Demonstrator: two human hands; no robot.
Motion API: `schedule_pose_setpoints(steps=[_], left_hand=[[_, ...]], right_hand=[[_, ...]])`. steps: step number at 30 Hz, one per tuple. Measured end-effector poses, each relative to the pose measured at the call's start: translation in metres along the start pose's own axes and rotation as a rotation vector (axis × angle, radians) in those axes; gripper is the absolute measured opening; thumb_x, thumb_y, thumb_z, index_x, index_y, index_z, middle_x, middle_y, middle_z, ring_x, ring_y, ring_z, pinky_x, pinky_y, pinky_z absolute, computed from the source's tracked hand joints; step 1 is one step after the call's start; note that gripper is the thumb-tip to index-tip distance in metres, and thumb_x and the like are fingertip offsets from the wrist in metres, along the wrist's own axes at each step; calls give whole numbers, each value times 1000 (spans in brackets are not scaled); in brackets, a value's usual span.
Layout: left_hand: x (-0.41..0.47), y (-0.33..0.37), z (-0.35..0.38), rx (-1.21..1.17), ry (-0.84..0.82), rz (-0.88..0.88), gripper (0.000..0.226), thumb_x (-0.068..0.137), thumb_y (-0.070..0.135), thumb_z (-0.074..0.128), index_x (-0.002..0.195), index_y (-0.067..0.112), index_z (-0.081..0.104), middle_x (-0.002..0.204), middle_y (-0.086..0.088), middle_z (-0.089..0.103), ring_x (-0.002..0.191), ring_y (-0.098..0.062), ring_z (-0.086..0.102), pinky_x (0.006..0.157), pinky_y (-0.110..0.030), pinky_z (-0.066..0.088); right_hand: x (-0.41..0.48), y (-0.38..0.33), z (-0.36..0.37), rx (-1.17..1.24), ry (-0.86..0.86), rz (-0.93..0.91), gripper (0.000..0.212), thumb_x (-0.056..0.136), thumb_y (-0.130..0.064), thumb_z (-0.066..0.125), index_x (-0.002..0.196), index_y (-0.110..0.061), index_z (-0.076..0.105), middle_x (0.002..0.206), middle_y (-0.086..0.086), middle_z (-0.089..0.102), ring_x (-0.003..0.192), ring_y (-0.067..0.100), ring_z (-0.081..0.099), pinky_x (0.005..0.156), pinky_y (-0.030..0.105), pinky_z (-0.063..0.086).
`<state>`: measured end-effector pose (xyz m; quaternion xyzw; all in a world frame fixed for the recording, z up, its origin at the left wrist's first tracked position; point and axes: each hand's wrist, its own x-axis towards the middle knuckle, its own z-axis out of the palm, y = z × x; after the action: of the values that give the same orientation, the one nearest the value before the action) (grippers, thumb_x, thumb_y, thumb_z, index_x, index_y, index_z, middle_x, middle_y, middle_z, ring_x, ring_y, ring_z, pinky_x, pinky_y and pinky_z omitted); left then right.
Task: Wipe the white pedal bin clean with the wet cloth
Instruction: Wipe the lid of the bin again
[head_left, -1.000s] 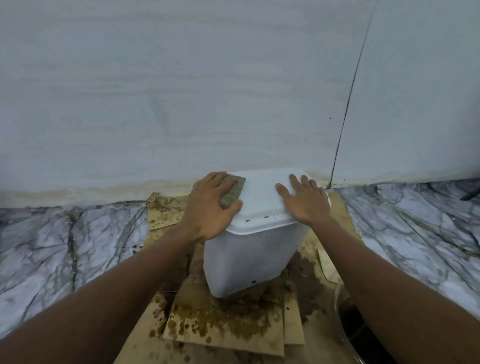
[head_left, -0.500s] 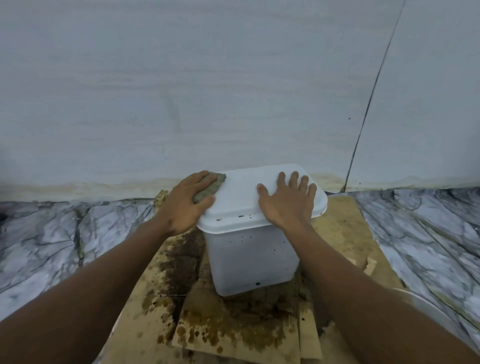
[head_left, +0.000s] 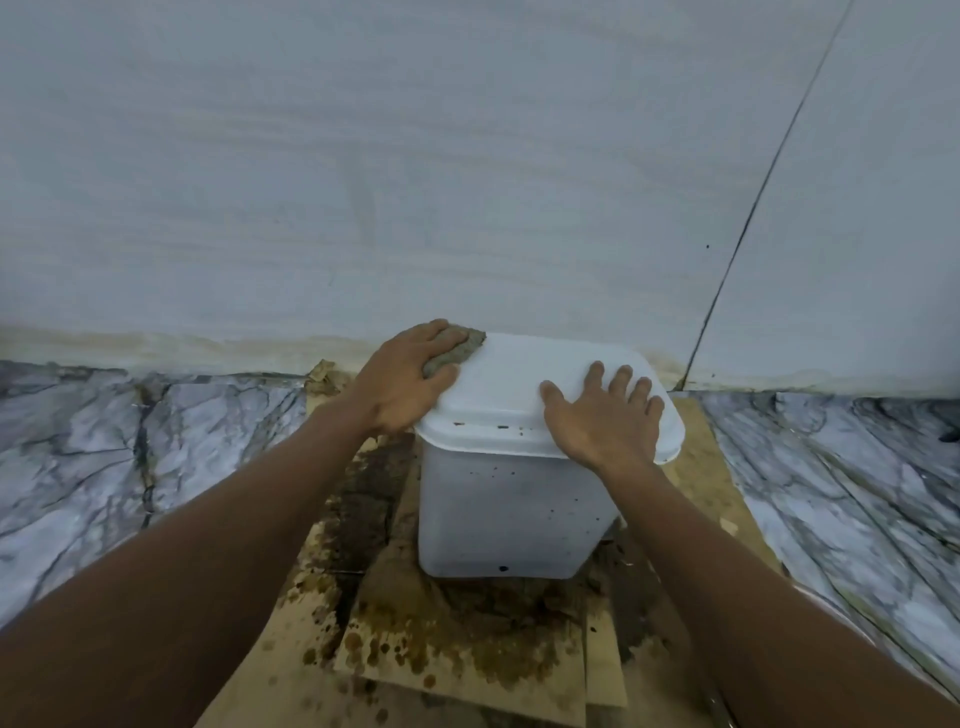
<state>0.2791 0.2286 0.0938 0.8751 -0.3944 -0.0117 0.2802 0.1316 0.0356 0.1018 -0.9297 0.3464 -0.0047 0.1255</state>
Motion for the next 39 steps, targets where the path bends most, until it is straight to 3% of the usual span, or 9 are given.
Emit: schedule_pose_setpoints(steps=[4, 9, 12, 17, 22, 26, 31, 35, 39], left_hand=[[13, 12, 7, 43, 3, 10, 59, 97, 47, 39, 154, 31, 38, 163, 3, 29, 151, -18, 24, 123, -36, 14], [-1, 20, 10, 92, 22, -29, 58, 104, 52, 29, 156, 28, 32, 165, 4, 25, 153, -18, 17, 125, -40, 10], [-10, 40, 18, 155, 37, -23, 73, 95, 58, 7, 156, 27, 33, 164, 3, 27, 153, -16, 14, 125, -45, 6], [-23, 75, 23, 175, -138, -2, 69, 92, 39, 15, 160, 27, 17, 168, -3, 7, 155, -16, -2, 124, -38, -11], [-27, 72, 13, 207, -269, 181, 53, 108, 34, 32, 159, 34, 16, 166, 10, 6, 153, -6, -3, 125, -33, -4], [-27, 40, -1, 236, -116, 170, 60, 101, 55, 27, 157, 33, 26, 165, 7, 22, 153, -11, 12, 126, -43, 12], [-31, 24, -1, 224, -28, 144, 59, 100, 55, 34, 155, 34, 33, 163, 10, 26, 149, -2, 13, 124, -34, 7], [-11, 53, 21, 361, -38, 207, 60, 100, 52, 30, 155, 28, 34, 161, -3, 35, 151, -18, 23, 125, -42, 6], [14, 99, 58, 465, -115, 244, 57, 105, 48, 26, 158, 29, 22, 166, -2, 24, 154, -18, 14, 126, -43, 2]], right_hand=[[-1, 25, -4, -24, 18, -44, 86, 93, -74, 11, 160, -20, 3, 168, 14, -2, 154, 37, -2, 123, 52, -1], [19, 55, -30, -204, 54, -323, 91, 86, -83, 13, 155, -25, 28, 161, 10, 29, 147, 34, 22, 117, 54, 19], [29, 91, -37, -141, -35, -512, 103, 76, -90, 26, 158, -30, 18, 167, 2, 14, 153, 22, 10, 123, 47, 11], [45, 126, -21, -121, -86, -706, 119, 68, -93, 45, 158, -37, -8, 167, -7, -14, 153, 11, -15, 126, 41, -2], [56, 125, -15, -27, -83, -716, 112, 74, -80, 59, 158, -40, -4, 167, -8, -11, 153, 11, -14, 126, 41, -4], [61, 120, -15, 47, -86, -718, 109, 75, -75, 64, 158, -40, 3, 168, -7, -5, 153, 10, -10, 125, 38, -5], [68, 118, -9, 125, -55, -705, 109, 69, -78, 63, 158, -41, 11, 168, -10, 0, 154, 9, -7, 125, 37, -3], [69, 119, -5, 134, -34, -709, 106, 73, -74, 65, 158, -40, 12, 168, -8, 2, 154, 11, -5, 126, 41, -2], [69, 121, -4, 112, -31, -708, 106, 73, -75, 64, 157, -40, 11, 168, -8, 2, 154, 11, -5, 126, 43, 0]])
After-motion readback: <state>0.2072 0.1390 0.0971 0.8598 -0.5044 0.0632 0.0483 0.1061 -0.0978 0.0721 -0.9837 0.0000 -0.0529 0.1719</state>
